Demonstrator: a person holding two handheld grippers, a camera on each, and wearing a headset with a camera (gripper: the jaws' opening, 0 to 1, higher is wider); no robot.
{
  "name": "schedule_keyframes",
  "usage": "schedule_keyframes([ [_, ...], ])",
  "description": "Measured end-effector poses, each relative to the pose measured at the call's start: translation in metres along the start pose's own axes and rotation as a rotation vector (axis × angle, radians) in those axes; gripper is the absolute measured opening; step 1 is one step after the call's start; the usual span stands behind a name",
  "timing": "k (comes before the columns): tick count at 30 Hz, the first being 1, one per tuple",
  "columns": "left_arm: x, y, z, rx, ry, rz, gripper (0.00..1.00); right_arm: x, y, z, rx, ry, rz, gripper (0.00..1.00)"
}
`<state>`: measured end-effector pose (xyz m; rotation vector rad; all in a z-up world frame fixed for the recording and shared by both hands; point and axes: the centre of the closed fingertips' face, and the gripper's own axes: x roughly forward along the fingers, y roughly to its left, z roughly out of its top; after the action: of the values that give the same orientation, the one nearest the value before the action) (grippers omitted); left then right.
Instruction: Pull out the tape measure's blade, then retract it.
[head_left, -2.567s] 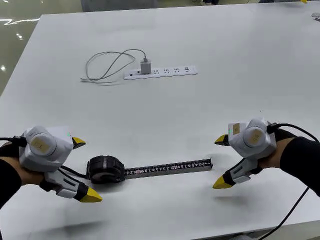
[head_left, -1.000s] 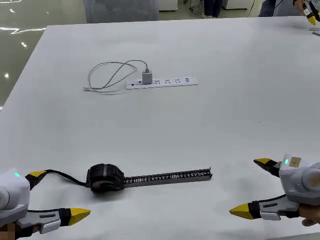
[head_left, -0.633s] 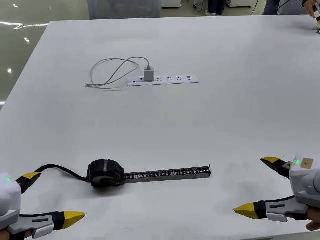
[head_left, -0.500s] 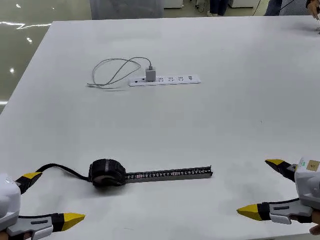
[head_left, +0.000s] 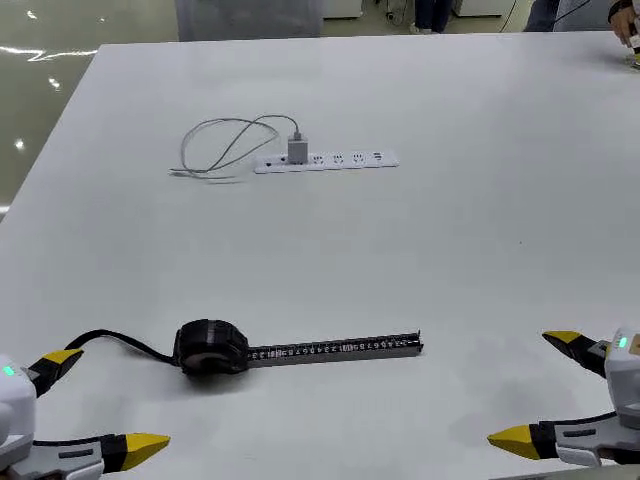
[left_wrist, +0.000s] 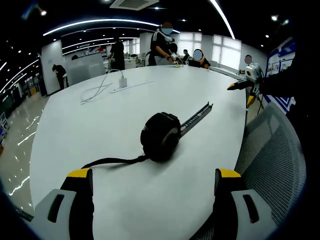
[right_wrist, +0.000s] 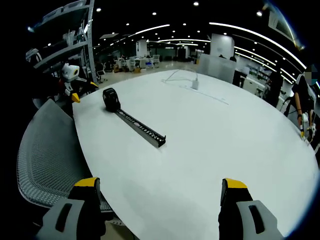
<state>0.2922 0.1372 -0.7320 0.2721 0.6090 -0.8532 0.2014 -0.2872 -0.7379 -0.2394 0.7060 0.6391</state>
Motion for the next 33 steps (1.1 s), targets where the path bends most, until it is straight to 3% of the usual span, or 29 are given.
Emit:
schedule_keyframes([
  [12, -0.003, 0.002, 0.005, -0.003, 0.001, 0.023, 0.99, -0.009, -0.006, 0.003, -0.014, -0.011, -0.002, 0.99],
  [15, -0.001, 0.004, 0.002, -0.012, 0.027, 0.038, 0.99, -0.009, -0.006, 0.003, -0.018, -0.002, 0.002, 0.99],
  [22, 0.002, 0.002, 0.006, -0.031, 0.026, 0.028, 0.99, -0.012, -0.008, 0.004, -0.062, 0.021, 0.008, 0.99],
  [33, 0.011, 0.003, 0.013, -0.076, 0.027, 0.055, 0.99, -0.013, -0.021, 0.007, -0.091, 0.047, 0.009, 0.99],
])
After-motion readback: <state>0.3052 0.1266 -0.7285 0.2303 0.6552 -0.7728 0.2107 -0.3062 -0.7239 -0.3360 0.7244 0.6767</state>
